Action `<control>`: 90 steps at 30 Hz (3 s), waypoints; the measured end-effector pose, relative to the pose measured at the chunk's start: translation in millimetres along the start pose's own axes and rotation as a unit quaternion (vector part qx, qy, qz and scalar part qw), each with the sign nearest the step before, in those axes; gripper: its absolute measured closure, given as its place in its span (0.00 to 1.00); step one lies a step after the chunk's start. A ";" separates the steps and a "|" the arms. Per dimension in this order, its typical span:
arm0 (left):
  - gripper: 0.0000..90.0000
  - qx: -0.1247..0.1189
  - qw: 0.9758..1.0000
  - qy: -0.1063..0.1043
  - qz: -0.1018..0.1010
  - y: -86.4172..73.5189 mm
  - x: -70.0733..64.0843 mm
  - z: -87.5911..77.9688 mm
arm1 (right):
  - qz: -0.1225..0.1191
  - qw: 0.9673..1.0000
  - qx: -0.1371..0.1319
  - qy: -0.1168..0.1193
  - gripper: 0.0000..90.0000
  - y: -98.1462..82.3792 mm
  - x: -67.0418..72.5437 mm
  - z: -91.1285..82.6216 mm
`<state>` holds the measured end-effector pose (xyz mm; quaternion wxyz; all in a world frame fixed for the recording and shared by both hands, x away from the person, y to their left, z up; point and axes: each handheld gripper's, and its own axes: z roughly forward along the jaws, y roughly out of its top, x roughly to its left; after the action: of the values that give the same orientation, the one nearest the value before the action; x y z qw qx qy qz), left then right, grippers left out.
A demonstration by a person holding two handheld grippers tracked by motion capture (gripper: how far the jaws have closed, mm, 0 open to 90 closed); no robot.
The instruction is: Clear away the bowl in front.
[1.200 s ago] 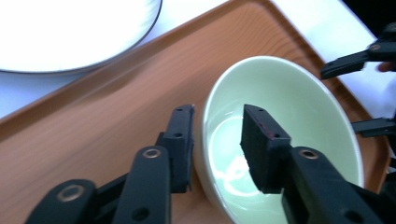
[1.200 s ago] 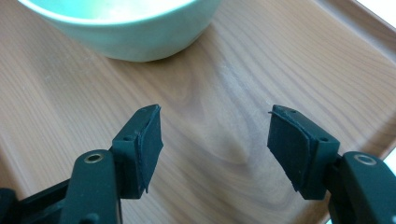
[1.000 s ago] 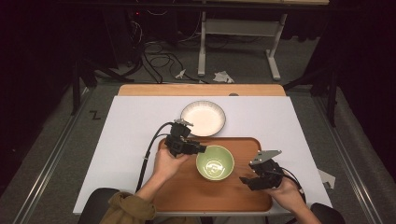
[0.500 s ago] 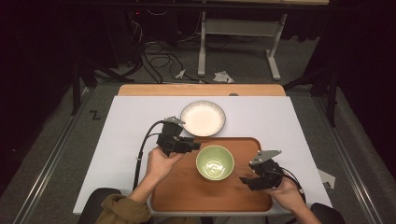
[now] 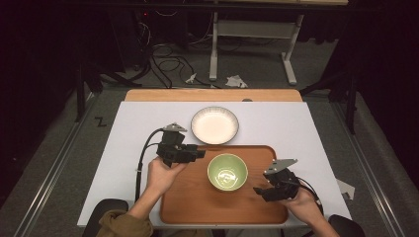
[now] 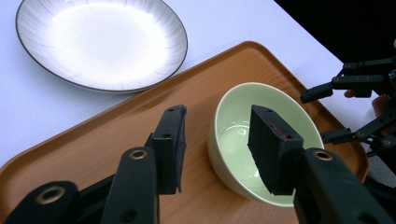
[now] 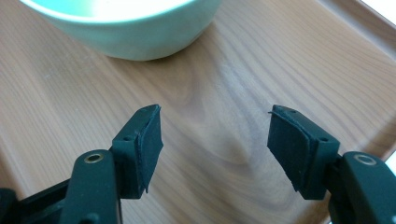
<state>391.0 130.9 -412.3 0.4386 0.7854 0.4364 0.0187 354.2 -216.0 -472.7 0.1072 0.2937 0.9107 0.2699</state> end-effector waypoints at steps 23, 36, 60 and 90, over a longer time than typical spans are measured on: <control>0.62 -0.013 1.000 0.017 0.005 -23.1 -1.1 -14.2 | 0.002 1.000 0.002 0.001 0.39 -0.3 -0.1 0.6; 0.60 -0.013 1.000 0.020 0.020 -32.9 -7.9 -7.3 | 0.003 1.000 0.001 0.000 0.39 -0.3 -0.2 0.0; 0.56 0.004 0.998 0.060 0.031 -51.0 -0.3 6.3 | 0.000 1.000 -0.002 0.000 0.39 -0.5 -0.2 -0.5; 0.52 0.049 0.995 0.082 0.034 -58.9 2.9 22.8 | 0.009 1.000 0.000 0.000 0.39 -0.4 0.2 -0.9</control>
<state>362.9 131.4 -468.9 0.3616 0.8161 0.4443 0.0760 353.6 -216.6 -472.3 0.1049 0.3019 0.9081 0.2707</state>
